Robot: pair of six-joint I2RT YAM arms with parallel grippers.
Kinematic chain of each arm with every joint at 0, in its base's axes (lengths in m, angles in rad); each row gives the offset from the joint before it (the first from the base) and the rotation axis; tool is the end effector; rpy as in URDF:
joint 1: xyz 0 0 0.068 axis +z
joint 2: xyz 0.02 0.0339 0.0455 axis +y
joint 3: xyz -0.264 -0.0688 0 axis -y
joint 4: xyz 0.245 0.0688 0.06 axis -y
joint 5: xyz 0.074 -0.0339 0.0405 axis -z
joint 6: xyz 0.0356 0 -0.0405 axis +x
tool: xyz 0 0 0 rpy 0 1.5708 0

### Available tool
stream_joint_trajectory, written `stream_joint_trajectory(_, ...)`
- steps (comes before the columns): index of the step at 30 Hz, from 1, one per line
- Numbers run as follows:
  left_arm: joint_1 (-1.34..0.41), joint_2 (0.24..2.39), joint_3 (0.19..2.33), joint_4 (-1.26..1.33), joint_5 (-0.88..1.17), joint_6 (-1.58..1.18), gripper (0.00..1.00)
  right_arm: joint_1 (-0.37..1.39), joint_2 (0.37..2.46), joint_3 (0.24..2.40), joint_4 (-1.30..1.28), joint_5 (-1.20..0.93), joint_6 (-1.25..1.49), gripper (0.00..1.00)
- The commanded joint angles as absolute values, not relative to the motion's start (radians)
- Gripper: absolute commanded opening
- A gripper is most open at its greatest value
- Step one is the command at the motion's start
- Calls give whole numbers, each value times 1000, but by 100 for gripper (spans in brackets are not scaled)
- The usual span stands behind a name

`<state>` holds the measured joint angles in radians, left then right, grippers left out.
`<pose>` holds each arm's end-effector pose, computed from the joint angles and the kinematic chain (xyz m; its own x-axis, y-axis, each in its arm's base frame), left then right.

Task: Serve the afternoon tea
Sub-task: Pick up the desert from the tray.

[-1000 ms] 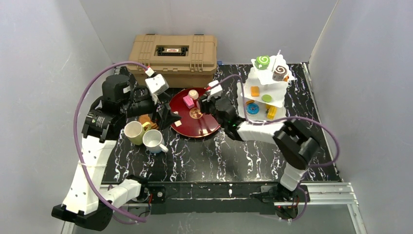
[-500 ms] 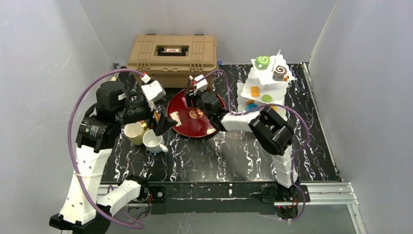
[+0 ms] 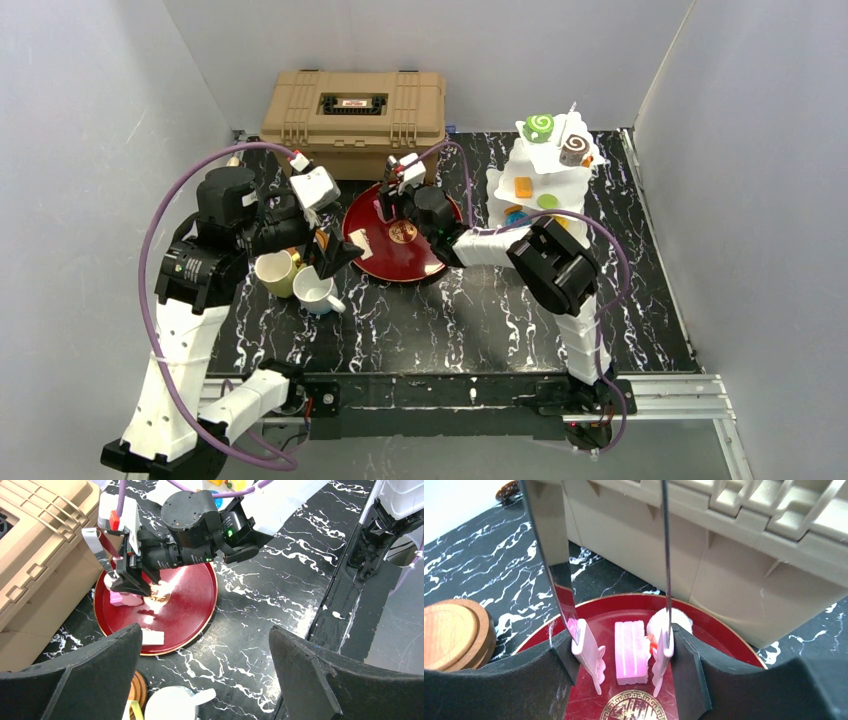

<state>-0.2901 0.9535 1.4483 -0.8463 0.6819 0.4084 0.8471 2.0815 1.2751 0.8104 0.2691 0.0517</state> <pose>0.1371 -0.0643 0.4629 0.0106 0.3186 -0.9478 0.8552 0.4883 0.1737 0.3185 0.3461 0.2089 -0.0256 0.0463 -0.9986 -0.5458 0.8363 0.0527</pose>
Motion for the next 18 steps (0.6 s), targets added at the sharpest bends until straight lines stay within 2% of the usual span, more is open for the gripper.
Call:
stream_joint_trajectory(1, -291, 939, 1453, -870, 690, 416, 97, 841, 2135, 1272, 919, 214, 41, 69)
stream_joint_trajectory(8, -291, 938, 1457, -876, 690, 420, 97, 836, 2172, 1269, 938, 223, 53, 69)
stream_joint_trajectory(13, -291, 937, 1454, -876, 694, 420, 97, 837, 2161, 1248, 973, 230, 53, 59)
stream_joint_trajectory(18, -291, 936, 1452, -875, 695, 420, 97, 836, 2143, 1242, 982, 211, 41, 40)
